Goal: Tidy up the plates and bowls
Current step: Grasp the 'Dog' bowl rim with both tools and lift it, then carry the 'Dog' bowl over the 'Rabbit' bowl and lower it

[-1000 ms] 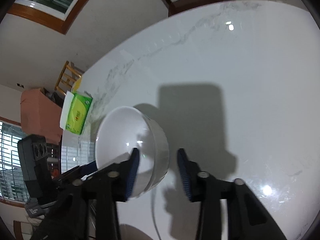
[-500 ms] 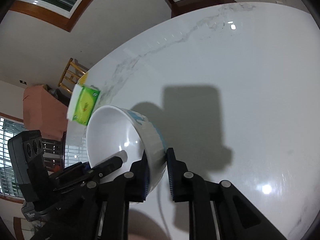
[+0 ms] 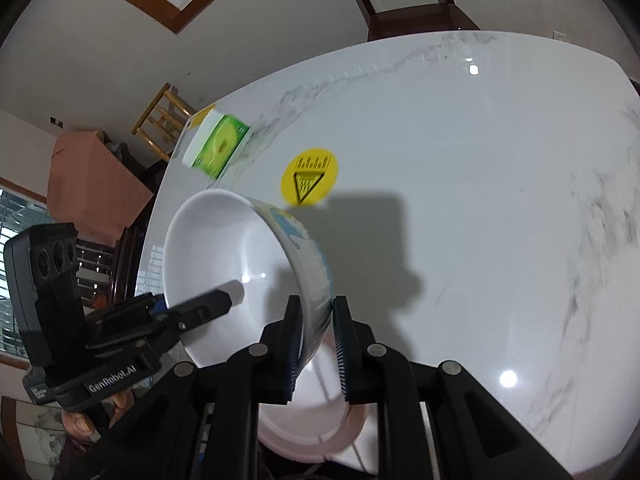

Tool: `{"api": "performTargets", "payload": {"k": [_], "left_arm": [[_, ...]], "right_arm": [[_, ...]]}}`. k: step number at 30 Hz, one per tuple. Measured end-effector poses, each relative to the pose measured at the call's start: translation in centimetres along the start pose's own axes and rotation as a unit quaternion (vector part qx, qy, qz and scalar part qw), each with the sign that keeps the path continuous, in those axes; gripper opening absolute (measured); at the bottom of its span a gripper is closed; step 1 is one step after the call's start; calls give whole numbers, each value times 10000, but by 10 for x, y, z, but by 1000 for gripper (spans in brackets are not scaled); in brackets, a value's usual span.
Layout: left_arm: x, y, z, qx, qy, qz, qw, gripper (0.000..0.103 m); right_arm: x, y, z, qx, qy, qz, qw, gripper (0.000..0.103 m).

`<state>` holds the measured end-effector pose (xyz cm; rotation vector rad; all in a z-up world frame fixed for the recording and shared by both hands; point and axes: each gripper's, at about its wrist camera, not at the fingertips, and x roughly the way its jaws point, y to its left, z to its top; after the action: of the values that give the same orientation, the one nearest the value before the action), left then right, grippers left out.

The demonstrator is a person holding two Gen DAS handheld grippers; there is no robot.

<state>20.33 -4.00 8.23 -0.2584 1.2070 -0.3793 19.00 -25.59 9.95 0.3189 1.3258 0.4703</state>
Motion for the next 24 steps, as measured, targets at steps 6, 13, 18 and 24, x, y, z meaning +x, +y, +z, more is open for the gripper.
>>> {"api": "performTargets", "payload": {"k": [6,13,18,24], "left_arm": [[-10,1,-46,67,101,-92,9999,20],[0,9,-82,-50,304,-221,9993,20],[7,13,-94,-135,357,-289,9989,19],[16,16,-96,-185,449,-288,9984,19]], "right_arm": [[3,7,-49,46,204,-30,9998,16],[18,5,-81,208,290,-52,9993,16],[25,2,-89,296,346,-69,9989,16],[30,-1,-88,327,411,-107,9986,16]]}}
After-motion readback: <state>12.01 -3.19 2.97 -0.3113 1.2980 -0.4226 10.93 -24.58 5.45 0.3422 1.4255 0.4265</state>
